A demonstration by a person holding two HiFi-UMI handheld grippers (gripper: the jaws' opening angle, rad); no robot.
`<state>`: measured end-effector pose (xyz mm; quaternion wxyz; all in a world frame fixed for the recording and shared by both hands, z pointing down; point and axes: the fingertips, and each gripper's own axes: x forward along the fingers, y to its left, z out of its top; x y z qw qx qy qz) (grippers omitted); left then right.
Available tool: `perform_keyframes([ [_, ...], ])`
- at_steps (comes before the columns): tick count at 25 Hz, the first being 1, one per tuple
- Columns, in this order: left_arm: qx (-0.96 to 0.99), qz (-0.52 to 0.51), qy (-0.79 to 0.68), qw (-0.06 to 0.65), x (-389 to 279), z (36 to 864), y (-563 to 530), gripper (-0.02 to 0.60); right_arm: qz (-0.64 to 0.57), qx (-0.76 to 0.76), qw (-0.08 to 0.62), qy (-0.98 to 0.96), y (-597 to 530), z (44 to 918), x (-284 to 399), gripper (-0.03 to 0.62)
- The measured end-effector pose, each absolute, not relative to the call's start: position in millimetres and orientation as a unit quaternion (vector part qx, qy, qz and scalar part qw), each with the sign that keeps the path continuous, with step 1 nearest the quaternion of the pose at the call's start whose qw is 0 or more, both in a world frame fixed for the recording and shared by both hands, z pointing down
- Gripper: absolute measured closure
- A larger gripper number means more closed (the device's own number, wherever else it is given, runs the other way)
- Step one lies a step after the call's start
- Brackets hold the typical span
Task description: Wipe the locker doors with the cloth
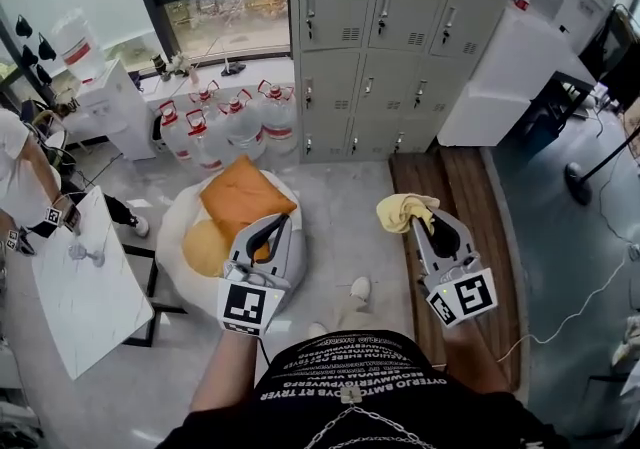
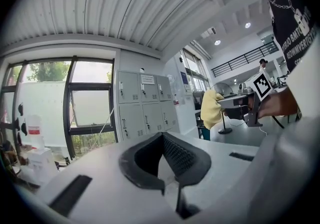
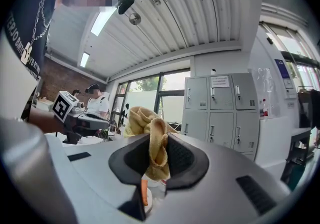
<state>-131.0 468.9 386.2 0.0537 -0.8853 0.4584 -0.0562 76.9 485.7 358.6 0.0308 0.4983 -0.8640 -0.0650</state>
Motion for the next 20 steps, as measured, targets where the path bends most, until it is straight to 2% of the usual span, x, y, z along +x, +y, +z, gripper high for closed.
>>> perform_keyframes([
  [20,-0.878,-0.055,0.469,0.078,-86,392,365,0.577,-0.032,0.486,0.021,-0.873,381,383,119,0.539],
])
